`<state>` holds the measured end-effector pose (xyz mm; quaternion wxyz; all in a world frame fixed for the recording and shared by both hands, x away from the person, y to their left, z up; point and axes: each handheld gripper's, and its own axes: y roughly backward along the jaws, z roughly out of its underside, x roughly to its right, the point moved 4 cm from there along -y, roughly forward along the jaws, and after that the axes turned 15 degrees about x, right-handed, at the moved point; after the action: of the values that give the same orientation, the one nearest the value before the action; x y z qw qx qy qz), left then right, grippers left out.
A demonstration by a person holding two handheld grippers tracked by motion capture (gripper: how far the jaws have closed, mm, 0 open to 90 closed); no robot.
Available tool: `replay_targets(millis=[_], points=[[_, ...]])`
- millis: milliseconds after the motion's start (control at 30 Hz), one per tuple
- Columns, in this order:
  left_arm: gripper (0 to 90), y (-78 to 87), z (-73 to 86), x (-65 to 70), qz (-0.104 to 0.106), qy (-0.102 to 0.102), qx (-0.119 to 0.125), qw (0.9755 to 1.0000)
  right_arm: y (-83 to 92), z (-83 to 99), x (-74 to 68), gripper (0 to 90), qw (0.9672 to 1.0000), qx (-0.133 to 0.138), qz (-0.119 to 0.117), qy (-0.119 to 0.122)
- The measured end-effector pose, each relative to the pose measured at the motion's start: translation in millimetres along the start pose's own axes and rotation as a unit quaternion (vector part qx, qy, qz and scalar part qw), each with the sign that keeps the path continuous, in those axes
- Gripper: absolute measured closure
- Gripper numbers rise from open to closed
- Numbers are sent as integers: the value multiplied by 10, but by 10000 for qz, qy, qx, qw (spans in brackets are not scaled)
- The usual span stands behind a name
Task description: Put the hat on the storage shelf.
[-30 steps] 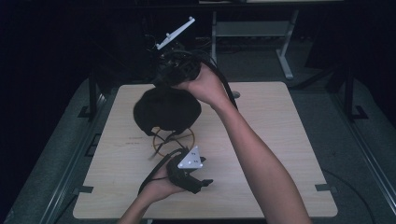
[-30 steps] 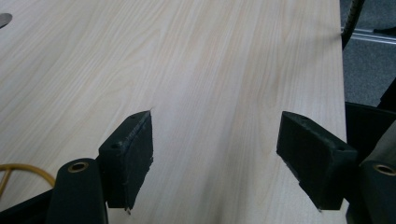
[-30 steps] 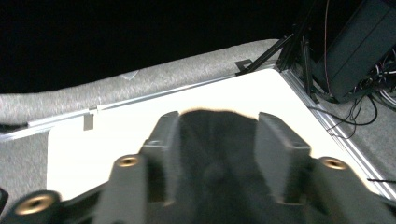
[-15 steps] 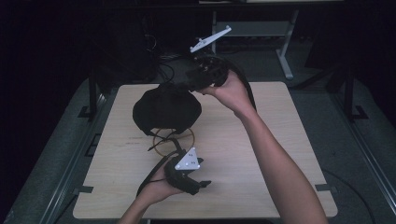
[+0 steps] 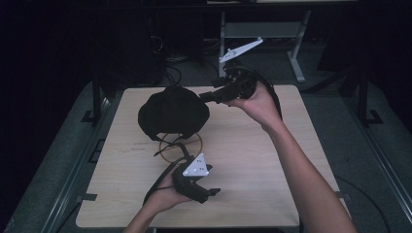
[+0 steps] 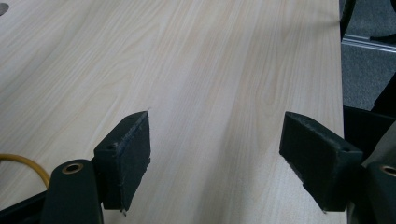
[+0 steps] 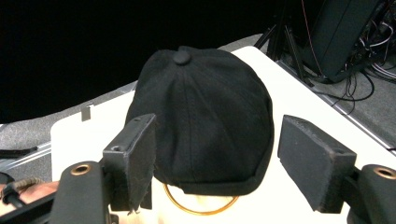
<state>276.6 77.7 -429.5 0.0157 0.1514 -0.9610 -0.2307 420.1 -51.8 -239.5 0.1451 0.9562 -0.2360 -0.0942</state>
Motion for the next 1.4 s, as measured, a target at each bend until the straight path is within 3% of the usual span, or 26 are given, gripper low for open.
replay_targets(millis=[400,833,1400], points=[[238,-27,6,19,28,-3,1,10000,289,236,45,244,9998,24,118,-145],[233,-37,28,19,8,-29,-30,10000,469,539,123,217,9994,-74,244,-241],[233,-65,53,20,14,-44,-7,10000,746,936,242,195,9981,-1,415,-450]])
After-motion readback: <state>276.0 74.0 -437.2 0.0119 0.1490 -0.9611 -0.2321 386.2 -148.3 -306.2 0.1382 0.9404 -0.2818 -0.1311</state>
